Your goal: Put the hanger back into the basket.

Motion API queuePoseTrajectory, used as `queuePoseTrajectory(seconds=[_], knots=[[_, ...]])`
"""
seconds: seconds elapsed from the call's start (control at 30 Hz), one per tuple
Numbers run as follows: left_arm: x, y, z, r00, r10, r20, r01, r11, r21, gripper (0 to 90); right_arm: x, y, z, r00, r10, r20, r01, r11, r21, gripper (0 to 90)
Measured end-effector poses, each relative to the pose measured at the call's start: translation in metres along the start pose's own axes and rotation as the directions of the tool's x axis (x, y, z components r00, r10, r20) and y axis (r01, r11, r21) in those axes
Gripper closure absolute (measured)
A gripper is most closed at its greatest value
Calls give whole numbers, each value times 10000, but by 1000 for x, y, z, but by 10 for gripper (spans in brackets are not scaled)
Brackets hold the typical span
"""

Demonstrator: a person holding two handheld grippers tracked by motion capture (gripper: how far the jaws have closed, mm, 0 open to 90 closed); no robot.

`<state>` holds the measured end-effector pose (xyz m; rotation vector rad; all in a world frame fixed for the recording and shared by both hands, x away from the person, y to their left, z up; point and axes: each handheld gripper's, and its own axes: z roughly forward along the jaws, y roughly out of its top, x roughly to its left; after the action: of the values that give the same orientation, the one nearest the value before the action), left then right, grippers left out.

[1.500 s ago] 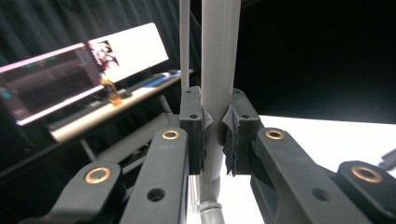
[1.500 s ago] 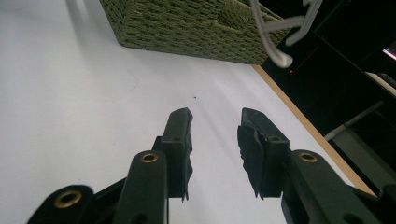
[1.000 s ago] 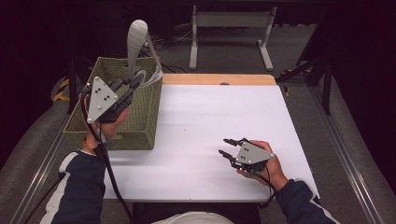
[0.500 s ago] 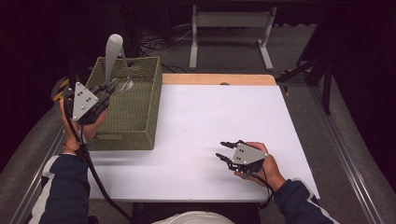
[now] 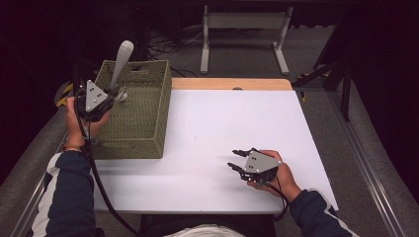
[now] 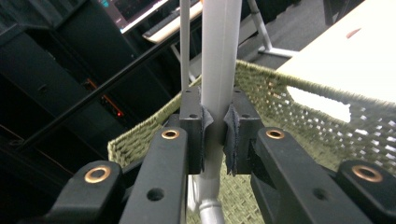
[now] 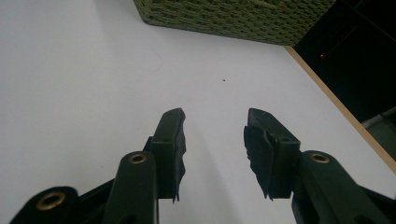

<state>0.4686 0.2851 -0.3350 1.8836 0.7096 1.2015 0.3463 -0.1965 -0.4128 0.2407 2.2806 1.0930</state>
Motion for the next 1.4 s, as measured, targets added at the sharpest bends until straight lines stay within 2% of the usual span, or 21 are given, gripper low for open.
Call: queuePoseTrajectory(seconds=[0.03, 0.2, 0.23, 0.3, 0.33, 0.37, 0.4, 0.47, 0.5, 0.6, 0.83, 0.9, 0.93, 1.0, 1.1, 1.13, 1.2, 1.27, 1.3, 1.33, 1.4], knots=[[0, 0, 0, 10000, 15, 32, -15, 10000, 63, 795, 0, 0, 0, 10000, 0, 0, 0, 10000, 0, 573], [-7, -5, -5, 9948, 202, 1002, -257, 9982, 538, 770, 1, -2, 1, 9999, -128, -31, 128, 9997, 215, 554], [-8, -6, -6, 9912, 187, 1314, -288, 9968, 747, 759, 2, -1, 1, 9999, -132, -28, 133, 9996, 237, 547], [-9, -7, -8, 9890, 261, 1456, -388, 9956, 850, 739, 1, -1, 1, 9999, -112, -65, 114, 9996, 265, 535], [-8, -11, -10, 9822, 72, 1876, -248, 9955, 918, 724, 1, -1, 2, 10000, -46, 2, 46, 9993, 380, 530], [-6, -13, -11, 9800, -116, 1986, -83, 9951, 989, 710, 0, -1, 2, 10000, -46, 49, 44, 9990, 448, 528], [-6, -13, -11, 9800, -116, 1986, -83, 9951, 989, 692, -1, -1, 2, 9999, -17, 105, 12, 9986, 536, 525], [-3, -21, -10, 9774, -461, 2062, 211, 9923, 1218, 666, -2, -1, 2, 9998, 71, 165, -80, 9985, 549, 520], [-3, -21, -12, 9780, -528, 2017, 306, 9933, 1118, 644, -3, -1, 2, 9997, 183, 145, -191, 9986, 501, 513], [-6, -20, -12, 9783, -308, 2048, 63, 9928, 1194, 609, -3, -1, 1, 9996, 214, 190, -223, 9985, 509, 498], [-6, -18, -11, 9792, -523, 1958, 199, 9863, 1639, 474, -7, -3, 0, 9984, 419, 384, -442, 9971, 615, 474], [-8, -17, -10, 9764, -226, 2146, -257, 9752, 2196, 415, -8, -3, 0, 9976, 506, 462, -537, 9963, 668, 468], [-8, -17, -10, 9764, -226, 2146, -257, 9752, 2196, 373, -8, -3, 0, 9976, 506, 462, -537, 9963, 668, 468], [-6, -18, -11, 9693, -301, 2439, -341, 9664, 2548, 348, -12, -3, -1, 9946, 935, 452, -961, 9936, 588, 455], [-6, -21, -16, 9698, -240, 2428, -453, 9601, 2761, 290, -14, -3, -3, 9923, 1149, 460, -1171, 9919, 489, 447], [-4, -23, -18, 9675, -339, 2505, -365, 9619, 2711, 290, -14, -3, -3, 9923, 1149, 460, -1171, 9919, 489, 447], [-1, -26, -23, 9601, -847, 2667, 148, 9671, 2540, 261, -15, -3, -4, 9906, 1283, 465, -1304, 9904, 450, 443], [4, -27, -28, 9565, -1369, 2576, 812, 9731, 2156, 203, -16, -3, -5, 9898, 1359, 433, -1377, 9895, 435, 437], [6, -26, -31, 9475, -1753, 2673, 1277, 9742, 1863, 169, -17, -3, -4, 9896, 1372, 441, -1390, 9894, 426, 434], [6, -26, -31, 9475, -1753, 2673, 1277, 9742, 1863, 160, -17, -3, -4, 9888, 1435, 403, -1451, 9885, 426, 432], [6, -24, -34, 9427, -2064, 2623, 1701, 9732, 1546, 126, -17, -3, -4, 9892, 1414, 383, -1430, 9888, 434, 430]])
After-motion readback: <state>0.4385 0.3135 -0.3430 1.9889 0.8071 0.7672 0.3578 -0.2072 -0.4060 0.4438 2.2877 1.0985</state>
